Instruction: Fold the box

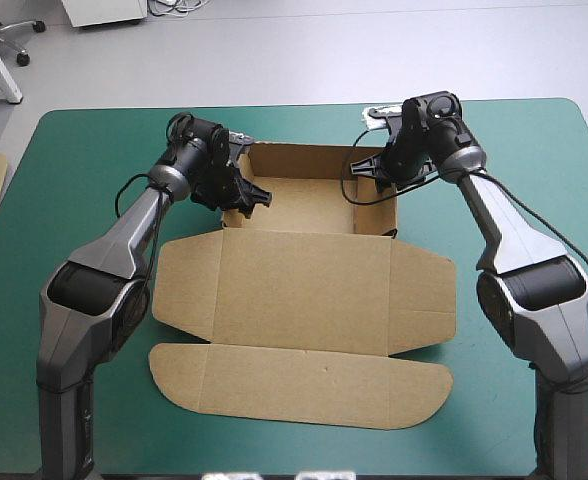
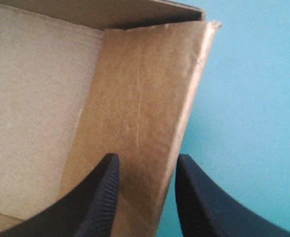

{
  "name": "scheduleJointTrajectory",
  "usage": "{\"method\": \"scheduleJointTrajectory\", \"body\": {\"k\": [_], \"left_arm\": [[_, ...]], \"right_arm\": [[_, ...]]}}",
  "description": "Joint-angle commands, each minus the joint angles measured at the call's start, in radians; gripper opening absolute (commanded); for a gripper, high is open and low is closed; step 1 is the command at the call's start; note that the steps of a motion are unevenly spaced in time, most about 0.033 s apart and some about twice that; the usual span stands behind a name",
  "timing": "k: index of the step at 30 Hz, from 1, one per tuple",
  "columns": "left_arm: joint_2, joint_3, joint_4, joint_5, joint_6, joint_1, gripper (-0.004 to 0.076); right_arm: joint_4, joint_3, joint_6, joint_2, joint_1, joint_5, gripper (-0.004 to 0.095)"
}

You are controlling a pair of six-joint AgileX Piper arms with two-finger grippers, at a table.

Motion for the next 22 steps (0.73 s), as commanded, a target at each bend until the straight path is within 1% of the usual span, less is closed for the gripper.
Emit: {"method": "scheduleJointTrajectory", "body": {"k": [1, 6, 13, 18, 21, 22], "left_arm": [[-0.101, -0.022, -0.035, -0.026, 0.006, -0.005, 0.0512], [-0.158, -0.022, -0.047, -0.036, 0.011, -0.005, 0.0512], [-0.247, -0.017, -0.055, -0.069, 0.014, -0.007, 0.0485], [-0.352, 0.074, -0.046, -0.134, 0.032, -0.007, 0.0485], [-0.432, 0.157, -0.046, -0.176, 0.046, -0.007, 0.0485], [-0.464, 0.189, -0.046, -0.196, 0.046, -0.007, 0.0485]], "right_arm": [[-0.013, -0.022, -0.006, -0.100, -0.002, 0.005, 0.0365], [-0.011, -0.022, -0.006, -0.141, -0.002, 0.005, 0.0365], [-0.014, -0.005, -0.010, -0.209, -0.002, 0.005, 0.0363], [-0.045, 0.095, -0.014, -0.289, -0.002, 0.000, 0.0363], [-0.055, 0.203, -0.017, -0.361, -0.002, -0.047, 0.0362], [-0.055, 0.235, -0.017, -0.395, -0.002, -0.078, 0.0359]]}}
